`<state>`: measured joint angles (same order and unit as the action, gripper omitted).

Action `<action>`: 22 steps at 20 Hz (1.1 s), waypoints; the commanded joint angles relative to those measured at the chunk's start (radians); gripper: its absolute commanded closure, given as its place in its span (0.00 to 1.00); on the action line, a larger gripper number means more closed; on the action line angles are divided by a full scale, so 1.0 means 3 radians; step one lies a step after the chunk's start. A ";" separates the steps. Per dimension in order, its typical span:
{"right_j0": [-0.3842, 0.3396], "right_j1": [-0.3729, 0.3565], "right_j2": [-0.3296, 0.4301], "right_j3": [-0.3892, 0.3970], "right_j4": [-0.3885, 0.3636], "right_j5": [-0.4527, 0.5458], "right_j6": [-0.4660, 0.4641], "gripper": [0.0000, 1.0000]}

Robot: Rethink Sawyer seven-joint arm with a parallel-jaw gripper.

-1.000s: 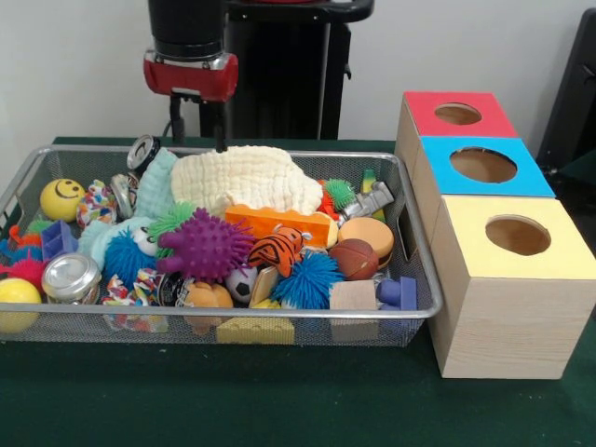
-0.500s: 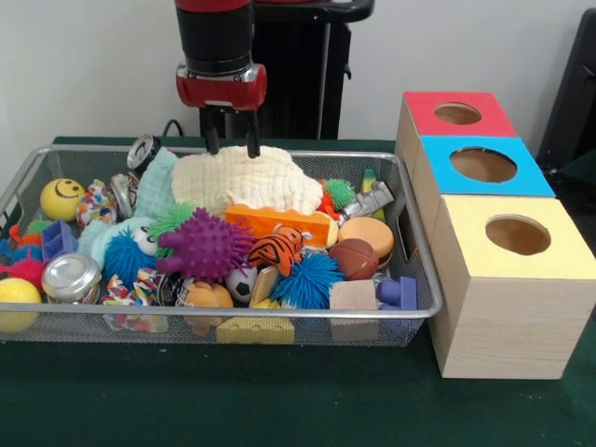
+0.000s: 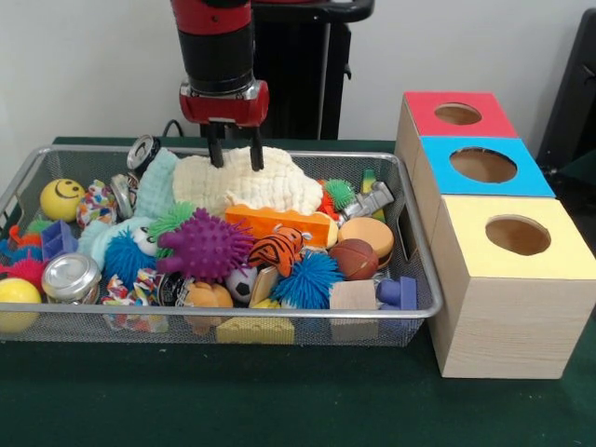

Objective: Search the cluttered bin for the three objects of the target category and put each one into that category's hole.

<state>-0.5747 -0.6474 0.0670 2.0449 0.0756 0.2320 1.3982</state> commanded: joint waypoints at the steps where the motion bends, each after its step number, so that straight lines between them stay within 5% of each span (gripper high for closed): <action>1: 0.0165 0.0396 0.0071 -0.0609 0.0127 0.0224 0.0537 0.00; 9: 0.0428 0.0586 -0.0165 -0.0894 0.0072 -0.0108 0.0589 0.00; 16: 0.0506 0.0464 -0.0248 -0.0939 0.0051 -0.0078 0.0580 0.00; 17: 0.0536 0.0465 -0.0278 -0.0966 0.0070 -0.0038 0.0595 1.00; 22: 0.0537 0.0462 -0.0274 -0.1007 -0.0009 -0.0140 0.0524 1.00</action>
<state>-0.4251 -0.5316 -0.0222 1.8759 0.0752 0.2324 1.3982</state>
